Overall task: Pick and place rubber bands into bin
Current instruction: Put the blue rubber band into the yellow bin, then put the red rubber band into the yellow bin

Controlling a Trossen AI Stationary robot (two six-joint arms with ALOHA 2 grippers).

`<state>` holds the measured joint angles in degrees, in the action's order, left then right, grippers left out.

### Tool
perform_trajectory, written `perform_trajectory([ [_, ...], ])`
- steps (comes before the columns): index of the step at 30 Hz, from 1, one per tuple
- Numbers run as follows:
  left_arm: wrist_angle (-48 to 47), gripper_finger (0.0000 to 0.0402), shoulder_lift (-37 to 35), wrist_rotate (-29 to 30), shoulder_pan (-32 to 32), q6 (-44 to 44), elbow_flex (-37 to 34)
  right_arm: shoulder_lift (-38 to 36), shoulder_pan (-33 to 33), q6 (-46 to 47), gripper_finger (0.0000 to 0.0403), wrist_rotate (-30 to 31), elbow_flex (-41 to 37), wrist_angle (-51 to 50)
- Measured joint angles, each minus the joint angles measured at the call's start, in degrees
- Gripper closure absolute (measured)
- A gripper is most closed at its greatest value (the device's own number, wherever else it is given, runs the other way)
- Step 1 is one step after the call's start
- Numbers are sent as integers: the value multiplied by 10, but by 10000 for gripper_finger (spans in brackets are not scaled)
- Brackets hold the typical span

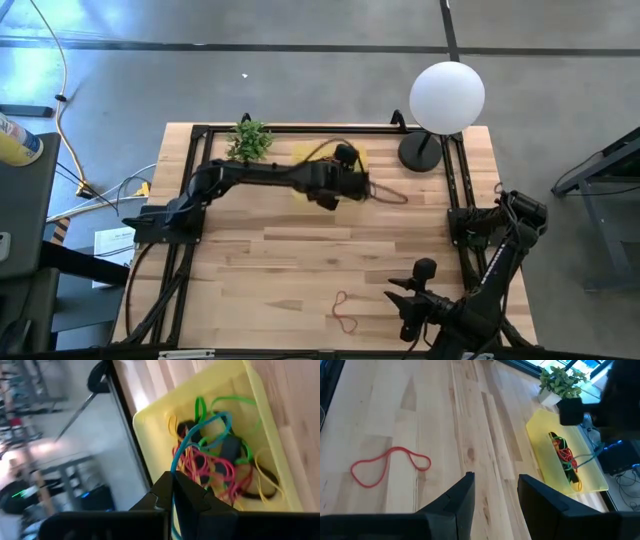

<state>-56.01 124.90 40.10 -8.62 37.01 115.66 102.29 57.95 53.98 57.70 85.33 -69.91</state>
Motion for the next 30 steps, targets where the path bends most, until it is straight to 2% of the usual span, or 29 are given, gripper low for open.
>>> perform_trajectory([
  [5, 32, 401, 0, -77, -46, 24, 0, 0, 0, 0, 263, 0, 0, 3],
  [14, 33, 401, 0, -208, -131, 37, 0, 1, 0, 0, 263, 0, 0, 7],
  [18, 26, 401, 0, -238, -157, 37, 0, 1, 0, 0, 263, 0, 0, 8],
  [22, 10, 400, 0, -299, -171, 25, 0, 1, 0, -1, 263, 0, 0, 8],
  [26, -4, 386, 0, -311, -174, 16, 0, 1, 0, -2, 263, 0, 0, 6],
  [30, -16, 349, 0, -311, -173, 22, 0, 1, 0, -4, 263, 0, 0, 5],
])
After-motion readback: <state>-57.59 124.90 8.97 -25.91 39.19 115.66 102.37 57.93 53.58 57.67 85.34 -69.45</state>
